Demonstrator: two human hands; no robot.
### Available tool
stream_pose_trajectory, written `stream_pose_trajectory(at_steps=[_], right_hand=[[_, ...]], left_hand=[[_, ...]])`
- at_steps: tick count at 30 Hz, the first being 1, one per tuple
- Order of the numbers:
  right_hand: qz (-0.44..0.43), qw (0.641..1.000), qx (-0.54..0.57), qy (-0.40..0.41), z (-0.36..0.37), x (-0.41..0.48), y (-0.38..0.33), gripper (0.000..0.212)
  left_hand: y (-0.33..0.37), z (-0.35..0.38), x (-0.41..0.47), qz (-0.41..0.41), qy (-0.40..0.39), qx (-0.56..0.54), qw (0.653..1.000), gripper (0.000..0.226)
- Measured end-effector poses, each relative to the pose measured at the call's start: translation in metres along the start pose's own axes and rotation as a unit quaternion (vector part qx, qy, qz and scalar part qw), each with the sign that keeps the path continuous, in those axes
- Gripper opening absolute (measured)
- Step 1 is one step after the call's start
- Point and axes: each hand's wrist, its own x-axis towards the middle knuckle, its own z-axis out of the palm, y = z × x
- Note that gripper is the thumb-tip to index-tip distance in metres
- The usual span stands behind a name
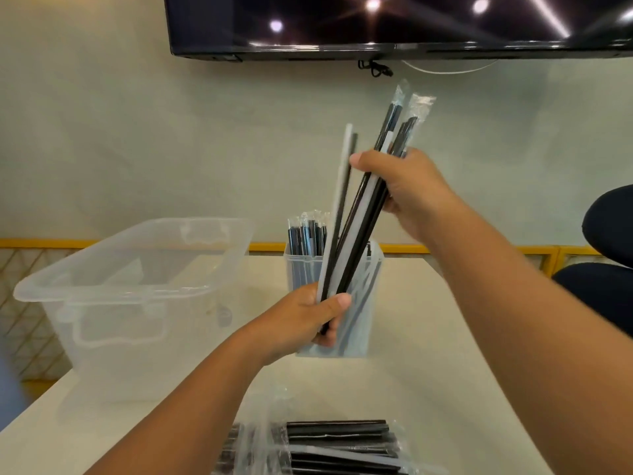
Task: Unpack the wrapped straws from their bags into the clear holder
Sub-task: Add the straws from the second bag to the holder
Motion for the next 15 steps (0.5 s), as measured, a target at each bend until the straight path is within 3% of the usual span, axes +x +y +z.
stream_pose_trajectory(at_steps=[6, 8, 12, 15], right_hand=[[0.001, 0.996, -0.061, -0.07, 0.003, 0.031, -0.008, 0.019], [0.005, 0.995, -0.028, -0.096, 0.0, 0.038, -0.008, 0.02], [0.009, 0.974, 0.07, -0.217, -0.012, 0.047, -0.002, 0.041], [0.005, 0.981, 0.01, -0.194, -0.008, 0.052, 0.002, 0.035]], left_hand=[[0.009, -0.018, 0.029, 0.003, -0.009, 0.038, 0.999, 0.037], [0.012, -0.021, 0.038, -0.016, -0.032, -0.013, 0.999, 0.032], [0.009, -0.029, 0.046, -0.065, -0.115, -0.12, 0.984, 0.022], [0.007, -0.033, 0.052, -0.093, -0.145, -0.13, 0.976, 0.022]])
